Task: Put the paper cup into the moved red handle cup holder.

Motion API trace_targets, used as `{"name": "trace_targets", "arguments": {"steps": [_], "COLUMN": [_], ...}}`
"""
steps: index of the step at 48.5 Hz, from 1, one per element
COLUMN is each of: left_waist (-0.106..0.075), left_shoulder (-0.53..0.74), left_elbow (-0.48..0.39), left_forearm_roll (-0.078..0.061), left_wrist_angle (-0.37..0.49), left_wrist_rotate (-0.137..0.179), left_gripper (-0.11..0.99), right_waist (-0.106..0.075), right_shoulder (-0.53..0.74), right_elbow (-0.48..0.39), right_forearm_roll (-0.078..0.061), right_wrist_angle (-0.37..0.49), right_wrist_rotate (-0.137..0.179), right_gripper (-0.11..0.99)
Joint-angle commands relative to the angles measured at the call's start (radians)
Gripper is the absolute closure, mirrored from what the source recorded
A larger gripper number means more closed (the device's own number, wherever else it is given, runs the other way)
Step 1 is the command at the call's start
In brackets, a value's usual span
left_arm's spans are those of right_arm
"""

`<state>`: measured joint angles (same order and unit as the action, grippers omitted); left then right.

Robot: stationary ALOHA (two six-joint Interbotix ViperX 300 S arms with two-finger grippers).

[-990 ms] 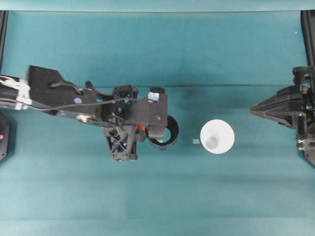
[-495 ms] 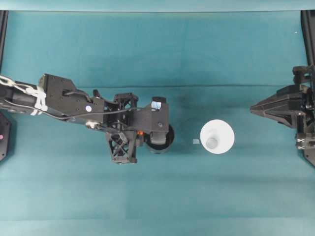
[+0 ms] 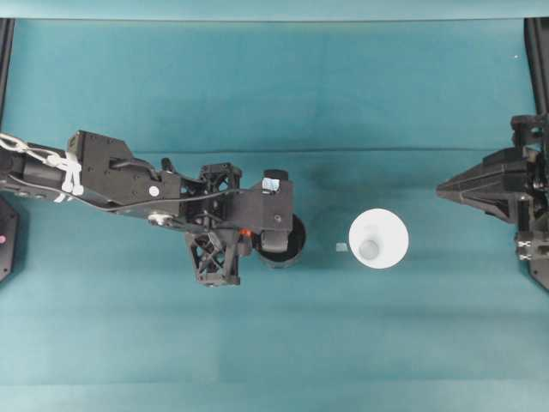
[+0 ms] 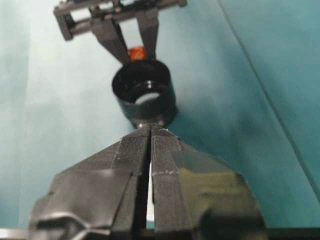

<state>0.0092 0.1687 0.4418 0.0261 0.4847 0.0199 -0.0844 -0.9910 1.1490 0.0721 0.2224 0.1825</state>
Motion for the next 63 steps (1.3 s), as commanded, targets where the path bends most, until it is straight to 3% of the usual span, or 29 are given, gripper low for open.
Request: {"name": "trace_targets", "arguments": {"steps": [1, 12, 22, 24, 33, 36, 48, 53, 63], "left_waist": [0.011, 0.026, 0.011, 0.006, -0.002, 0.000, 0.009, 0.026, 0.035], "left_shoulder": [-0.006, -0.003, -0.003, -0.003, -0.005, -0.005, -0.025, -0.069, -0.232], "left_elbow": [-0.005, -0.005, -0.008, -0.008, 0.002, 0.002, 0.026, 0.064, 0.183], "left_forearm_roll": [0.003, 0.003, 0.002, 0.003, 0.003, 0.003, 0.003, 0.002, 0.003], "left_wrist_angle": [-0.009, 0.003, 0.005, 0.005, 0.003, 0.002, 0.009, 0.011, 0.043], "left_wrist_rotate": [-0.002, -0.003, -0.006, -0.006, -0.011, -0.009, -0.002, -0.008, -0.003], "left_gripper": [0.61, 0.60, 0.59, 0.53, 0.00, -0.09, -0.08, -0.08, -0.08], "right_waist": [-0.006, -0.021, -0.021, -0.021, -0.021, -0.023, -0.032, -0.048, -0.081], "right_shoulder": [-0.006, -0.038, -0.049, -0.049, -0.048, -0.048, -0.044, -0.043, -0.032], "right_elbow": [-0.008, -0.008, -0.008, -0.008, -0.006, -0.005, -0.003, -0.002, 0.002], "right_forearm_roll": [0.002, 0.002, 0.002, 0.002, 0.002, 0.002, 0.000, 0.002, -0.002], "right_wrist_angle": [0.008, 0.031, 0.034, 0.035, 0.035, 0.034, 0.035, 0.035, 0.044], "right_wrist_rotate": [0.006, 0.006, 0.006, 0.006, 0.006, 0.006, 0.006, 0.006, 0.006], "right_gripper": [0.98, 0.98, 0.98, 0.98, 0.98, 0.98, 0.98, 0.98, 0.97]}}
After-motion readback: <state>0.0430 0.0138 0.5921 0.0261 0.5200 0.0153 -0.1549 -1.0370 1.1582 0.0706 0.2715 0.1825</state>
